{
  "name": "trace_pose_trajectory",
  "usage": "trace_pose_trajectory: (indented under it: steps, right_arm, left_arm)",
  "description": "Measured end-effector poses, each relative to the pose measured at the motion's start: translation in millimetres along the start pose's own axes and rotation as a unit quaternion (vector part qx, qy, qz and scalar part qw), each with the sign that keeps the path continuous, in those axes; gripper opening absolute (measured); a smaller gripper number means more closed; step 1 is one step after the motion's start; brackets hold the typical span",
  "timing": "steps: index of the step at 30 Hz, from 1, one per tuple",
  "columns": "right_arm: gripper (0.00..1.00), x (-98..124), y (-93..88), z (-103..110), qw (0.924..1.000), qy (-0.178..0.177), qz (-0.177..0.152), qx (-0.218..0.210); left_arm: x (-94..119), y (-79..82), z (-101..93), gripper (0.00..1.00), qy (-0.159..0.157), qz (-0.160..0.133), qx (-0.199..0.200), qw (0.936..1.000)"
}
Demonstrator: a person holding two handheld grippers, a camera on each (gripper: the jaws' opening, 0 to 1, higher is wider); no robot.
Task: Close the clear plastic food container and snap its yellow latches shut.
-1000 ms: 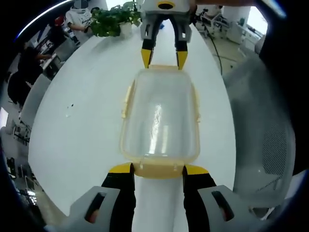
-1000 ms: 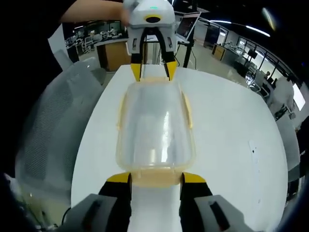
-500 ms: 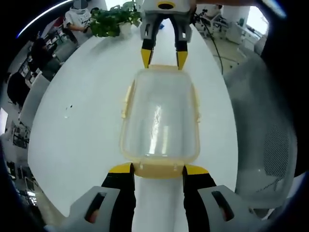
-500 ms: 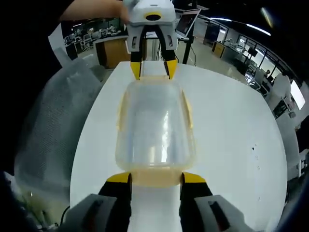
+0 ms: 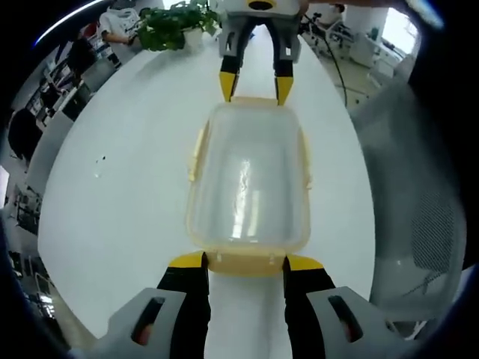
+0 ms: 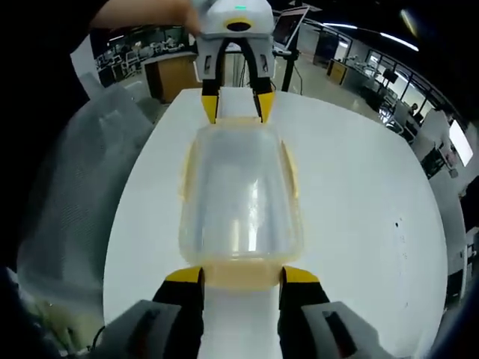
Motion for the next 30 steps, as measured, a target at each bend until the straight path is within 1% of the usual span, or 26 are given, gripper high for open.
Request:
trace_pose_trajectory:
  steps: [6,13,18,22,25,27,30]
  right_arm:
    - [0.36,-4.6,-3.6,0.1,1.0,0.002,0.008,-0.002]
    - [0.36,-12.8,-4.4,2.9,0.9998,0.003,0.018,-0.002]
    - [0.36,-12.2,-6.9,3.2,0.9998,0.009,0.019,-0.006]
    - [0.36,-11.7,-8.8,3.2,0.9997,0.014,0.022,-0.007]
    - [0.36,-12.5,-6.3,5.3,0.9996,0.02,0.018,-0.007]
    - [0.36,-12.8,-6.2,5.7,0.9995,0.021,0.023,-0.001]
    - [0.36,-11.6,-7.9,6.2,0.9993,0.022,0.03,0.004]
  left_arm:
    - [-4.5,0.7,-2.3,0.35,-0.004,-0.006,0.001,1.0]
    - [-9.7,-3.9,-2.8,0.35,-0.009,-0.006,0.002,0.9999]
    - [-12.5,-2.9,-3.9,0.35,-0.016,-0.01,0.002,0.9998]
    - [-10.1,-0.2,-5.5,0.35,-0.02,-0.016,0.0,0.9997]
    - [-14.8,-4.9,-5.7,0.35,-0.025,-0.013,0.005,0.9996]
    - [-16.2,-5.2,-8.1,0.35,-0.025,-0.013,0.004,0.9996]
    - [-15.1,-3.2,-10.0,0.35,-0.025,-0.023,0.007,0.9994]
Point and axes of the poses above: the point that each gripper's makers call its tool centre point, and the gripper's own axes: x roughly backward along the fingers, z roughly to its left, y roughly out of its top, the point moved 1 cm from there along x, roughly backward along the fingers, and after that the axes turned 6 degrees about z, right-handed, at the moved point
